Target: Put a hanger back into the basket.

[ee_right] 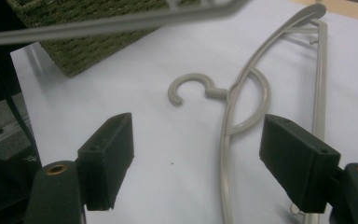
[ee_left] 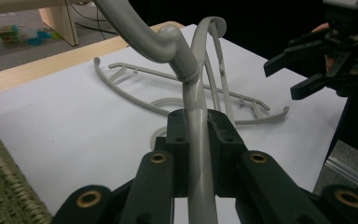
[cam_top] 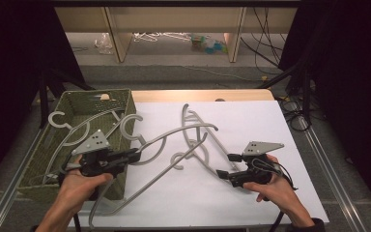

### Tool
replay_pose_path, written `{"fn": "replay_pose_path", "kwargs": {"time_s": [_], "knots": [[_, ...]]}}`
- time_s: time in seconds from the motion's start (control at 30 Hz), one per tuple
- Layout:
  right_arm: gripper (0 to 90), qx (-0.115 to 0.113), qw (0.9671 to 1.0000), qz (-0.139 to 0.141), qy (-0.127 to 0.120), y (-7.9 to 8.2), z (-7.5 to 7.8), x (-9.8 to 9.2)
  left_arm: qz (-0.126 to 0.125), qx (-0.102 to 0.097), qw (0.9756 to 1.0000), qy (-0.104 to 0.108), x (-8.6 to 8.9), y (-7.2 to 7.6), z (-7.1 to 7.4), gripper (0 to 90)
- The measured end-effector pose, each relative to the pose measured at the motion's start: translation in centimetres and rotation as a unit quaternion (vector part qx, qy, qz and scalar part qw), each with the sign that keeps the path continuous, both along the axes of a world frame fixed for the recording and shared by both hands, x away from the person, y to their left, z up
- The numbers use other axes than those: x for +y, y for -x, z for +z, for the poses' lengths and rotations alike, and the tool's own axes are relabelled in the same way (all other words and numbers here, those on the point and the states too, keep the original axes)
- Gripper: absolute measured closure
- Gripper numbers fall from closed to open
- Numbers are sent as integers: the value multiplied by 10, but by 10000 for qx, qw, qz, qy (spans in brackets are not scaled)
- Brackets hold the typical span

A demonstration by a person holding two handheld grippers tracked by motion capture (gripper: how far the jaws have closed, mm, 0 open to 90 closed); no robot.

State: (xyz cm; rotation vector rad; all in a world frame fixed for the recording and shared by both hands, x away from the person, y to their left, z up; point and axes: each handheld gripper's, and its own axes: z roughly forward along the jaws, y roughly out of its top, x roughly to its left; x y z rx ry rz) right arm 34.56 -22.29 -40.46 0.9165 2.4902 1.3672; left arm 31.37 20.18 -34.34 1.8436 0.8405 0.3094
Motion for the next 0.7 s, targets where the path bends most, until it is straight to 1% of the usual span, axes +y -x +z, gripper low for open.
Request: {"fn": "replay_pose_path", "kwargs": {"time_s": [0.03, 0.07, 0.13, 0.17, 0.2, 0.23, 0.27, 0.4, 0.47, 0.5, 0.53, 0.57, 0.63, 0.67, 0.7], "knots": [[249, 6, 10000, -39, 5, 0, -2, 1, 13, -17, 10000, 21, 4, 0, 1, 796], [244, 32, 10000, -13, 33, -1, -4, 2, 38, -19, 10000, -2, 8, 0, 3, 795], [246, 87, 9999, -27, 94, -1, -6, 3, 118, 23, 9999, -33, 17, 0, 6, 796], [246, 103, 9999, -14, 87, -1, -7, 4, 185, 49, 9998, -52, 21, -1, 7, 796], [246, 130, 9998, -11, 139, -1, -7, 4, 263, -8, 9997, -18, 26, -2, 9, 795], [247, 114, 9998, 26, 149, -1, -7, 4, 349, -52, 9994, -40, 33, -2, 12, 796], [248, 121, 9998, 29, 132, -1, -7, 5, 406, -56, 9992, -33, 36, -3, 15, 795], [246, 136, 9997, 7, 208, -1, -9, 6, 639, -189, 9977, -132, 58, -5, 27, 796], [245, 141, 9996, 18, 225, -1, -9, 6, 791, -212, 9966, -99, 70, -7, 32, 795], [245, 182, 9996, 7, 211, -1, -9, 6, 885, -110, 9960, -29, 74, -7, 33, 795], [244, 165, 9996, -3, 217, -1, -9, 6, 952, -137, 9954, -18, 81, -9, 36, 795], [242, 169, 9996, -12, 216, -1, -9, 6, 1000, -1, 9949, 120, 82, -8, 36, 795], [236, 160, 9996, 3, 219, -2, -10, 6, 1143, -156, 9933, -21, 94, -13, 39, 795], [235, 168, 9996, -14, 223, -2, -10, 6, 1220, -194, 9923, -65, 99, -16, 41, 795], [235, 175, 9996, -5, 205, -2, -10, 6, 1299, -185, 9913, -74, 103, -18, 42, 795]]}}
